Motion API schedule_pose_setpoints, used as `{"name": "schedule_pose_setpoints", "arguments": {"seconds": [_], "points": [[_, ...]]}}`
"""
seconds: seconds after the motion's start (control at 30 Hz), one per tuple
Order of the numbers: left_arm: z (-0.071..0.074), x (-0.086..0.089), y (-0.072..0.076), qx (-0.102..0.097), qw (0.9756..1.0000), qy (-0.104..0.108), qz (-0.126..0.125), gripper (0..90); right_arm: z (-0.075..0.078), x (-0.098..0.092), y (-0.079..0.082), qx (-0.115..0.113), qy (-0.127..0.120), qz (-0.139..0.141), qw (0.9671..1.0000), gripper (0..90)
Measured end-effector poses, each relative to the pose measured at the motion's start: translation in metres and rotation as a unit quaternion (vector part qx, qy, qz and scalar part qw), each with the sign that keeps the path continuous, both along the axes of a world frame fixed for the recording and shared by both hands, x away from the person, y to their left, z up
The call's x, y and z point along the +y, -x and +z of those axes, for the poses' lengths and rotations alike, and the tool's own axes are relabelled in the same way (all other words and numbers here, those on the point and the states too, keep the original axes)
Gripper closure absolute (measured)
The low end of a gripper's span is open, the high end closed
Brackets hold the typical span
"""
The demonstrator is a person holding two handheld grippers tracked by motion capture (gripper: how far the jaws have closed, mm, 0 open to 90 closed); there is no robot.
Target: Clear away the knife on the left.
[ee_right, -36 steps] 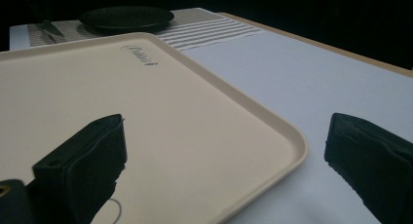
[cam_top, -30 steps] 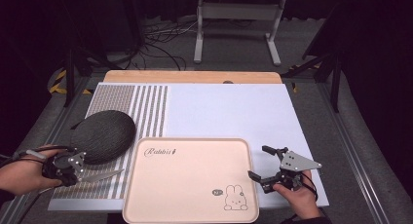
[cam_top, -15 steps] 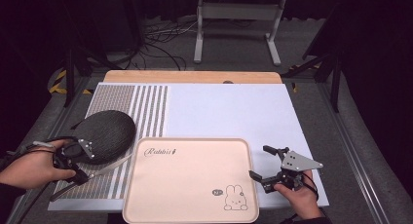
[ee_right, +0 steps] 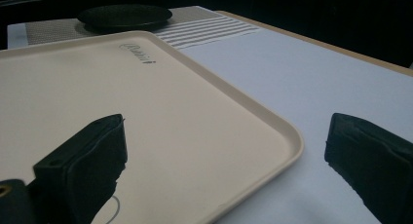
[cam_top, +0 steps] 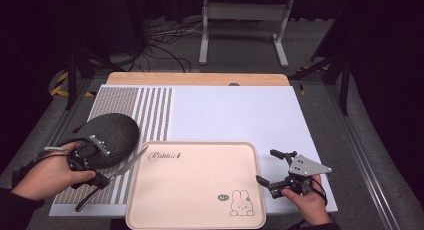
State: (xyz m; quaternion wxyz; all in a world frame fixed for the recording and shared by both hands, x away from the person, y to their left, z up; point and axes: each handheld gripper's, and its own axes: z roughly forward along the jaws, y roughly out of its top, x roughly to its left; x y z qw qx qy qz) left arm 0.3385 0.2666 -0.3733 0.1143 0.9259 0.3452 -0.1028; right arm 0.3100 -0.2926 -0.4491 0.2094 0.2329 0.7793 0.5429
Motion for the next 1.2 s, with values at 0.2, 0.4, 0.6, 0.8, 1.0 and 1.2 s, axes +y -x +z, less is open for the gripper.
{"name": "schedule_pose_setpoints", "arguments": {"seconds": [0.2,0.4,0.6,0.8,1.0,1.2], "points": [[-0.001,-0.014,-0.001,0.003,0.9997,0.024,0.003,80.0,0.001,-0.002,0.000,0.000,-0.001,-0.003,1.0000,2.5],[-0.005,-0.035,-0.003,0.014,0.9987,0.048,-0.002,80.0,0.001,-0.002,0.000,-0.002,-0.003,-0.003,1.0000,2.5],[-0.011,-0.052,-0.004,0.019,0.9976,0.067,-0.006,80.0,0.002,-0.003,0.000,-0.001,-0.004,-0.005,1.0000,2.5],[-0.014,-0.067,-0.006,0.021,0.9968,0.076,-0.015,80.0,0.002,-0.004,0.000,-0.001,-0.004,-0.005,1.0000,2.5],[-0.021,-0.079,-0.007,0.023,0.9969,0.073,-0.018,80.0,0.001,-0.002,0.000,0.001,0.000,-0.001,1.0000,2.5],[-0.031,-0.087,-0.008,0.028,0.9972,0.068,-0.010,80.0,0.002,-0.006,0.000,-0.002,-0.001,-0.003,1.0000,2.6]]}}
